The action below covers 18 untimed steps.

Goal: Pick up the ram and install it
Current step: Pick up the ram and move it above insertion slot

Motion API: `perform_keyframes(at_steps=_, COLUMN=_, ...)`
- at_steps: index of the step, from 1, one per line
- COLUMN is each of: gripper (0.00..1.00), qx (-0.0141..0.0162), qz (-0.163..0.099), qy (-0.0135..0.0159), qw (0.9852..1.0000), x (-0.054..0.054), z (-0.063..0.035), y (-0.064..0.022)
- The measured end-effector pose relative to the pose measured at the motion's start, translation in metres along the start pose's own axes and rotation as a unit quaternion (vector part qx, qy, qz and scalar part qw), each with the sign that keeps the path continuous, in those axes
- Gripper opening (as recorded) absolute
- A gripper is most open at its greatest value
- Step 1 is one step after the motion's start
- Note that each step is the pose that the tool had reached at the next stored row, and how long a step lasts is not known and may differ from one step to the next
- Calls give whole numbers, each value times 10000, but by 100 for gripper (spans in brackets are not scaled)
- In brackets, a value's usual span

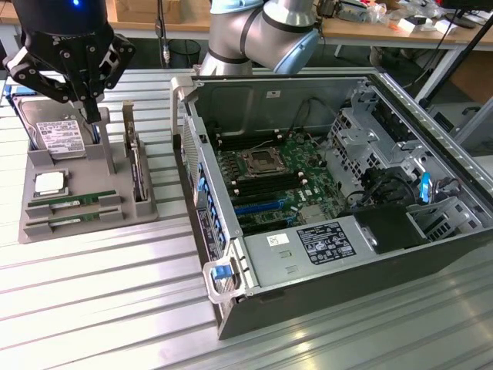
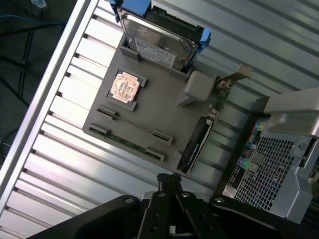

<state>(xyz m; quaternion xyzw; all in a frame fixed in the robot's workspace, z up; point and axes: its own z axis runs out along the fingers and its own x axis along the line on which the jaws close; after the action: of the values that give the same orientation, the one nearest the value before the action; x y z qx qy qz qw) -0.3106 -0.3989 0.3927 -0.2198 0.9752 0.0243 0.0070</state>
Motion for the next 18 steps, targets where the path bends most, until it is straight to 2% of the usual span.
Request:
perform_keyframes(at_steps=8, gripper=11, qx=-8, qz=-351, qy=15, qw=9994, x=0, z=0, y=0)
perform_keyframes(at_steps=13, gripper=11, qx=-17, qz=-714, qy=31, qw=9974, x=0, z=0, y=0)
perform_keyframes(at_steps=18, gripper=11, qx=-27, qz=-1096, qy=48, qw=9940, x=0, z=0, y=0)
